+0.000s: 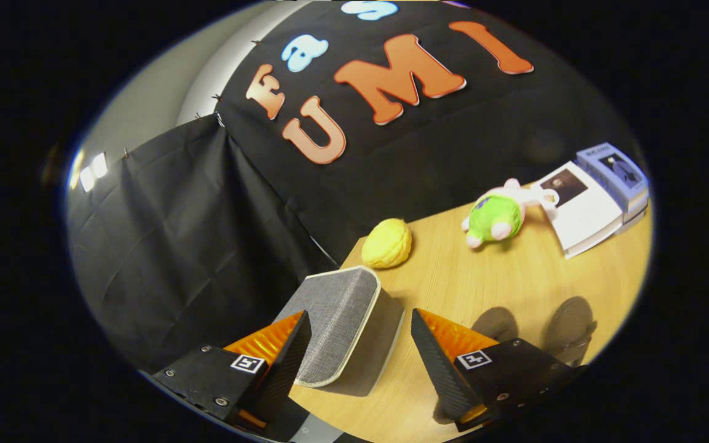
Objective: Open the storage box then place both shoes into the box .Put the left shoe in first, then the right shoe, with the right side of both shoes facing outward in a uniform manner.
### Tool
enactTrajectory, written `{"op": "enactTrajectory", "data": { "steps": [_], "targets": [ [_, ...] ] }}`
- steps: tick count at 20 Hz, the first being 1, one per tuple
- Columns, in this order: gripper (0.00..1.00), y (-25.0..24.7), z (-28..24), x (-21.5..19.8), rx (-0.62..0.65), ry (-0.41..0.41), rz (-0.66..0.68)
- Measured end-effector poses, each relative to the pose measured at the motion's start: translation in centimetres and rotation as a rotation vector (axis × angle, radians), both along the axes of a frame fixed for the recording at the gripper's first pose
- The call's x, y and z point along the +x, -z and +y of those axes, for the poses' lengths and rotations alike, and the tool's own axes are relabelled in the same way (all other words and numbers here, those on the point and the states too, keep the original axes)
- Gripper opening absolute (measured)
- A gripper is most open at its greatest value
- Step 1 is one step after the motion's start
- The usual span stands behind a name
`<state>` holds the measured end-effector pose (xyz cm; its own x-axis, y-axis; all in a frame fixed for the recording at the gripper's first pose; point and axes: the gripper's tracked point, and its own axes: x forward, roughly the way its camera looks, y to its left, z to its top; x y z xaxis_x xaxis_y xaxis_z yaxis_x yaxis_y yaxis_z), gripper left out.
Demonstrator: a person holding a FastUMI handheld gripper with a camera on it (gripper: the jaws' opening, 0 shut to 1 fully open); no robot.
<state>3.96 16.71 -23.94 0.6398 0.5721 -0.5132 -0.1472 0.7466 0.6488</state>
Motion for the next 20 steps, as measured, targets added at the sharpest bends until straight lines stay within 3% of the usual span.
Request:
{"op": "enactTrajectory", "data": {
  "steps": [15,20],
  "targets": [
    [0.96,7.6,10.2,1.8,0.307,-0.144,0.232],
    [0.96,8.8,11.7,1.8,0.358,-0.107,0.279]
  ]
}}
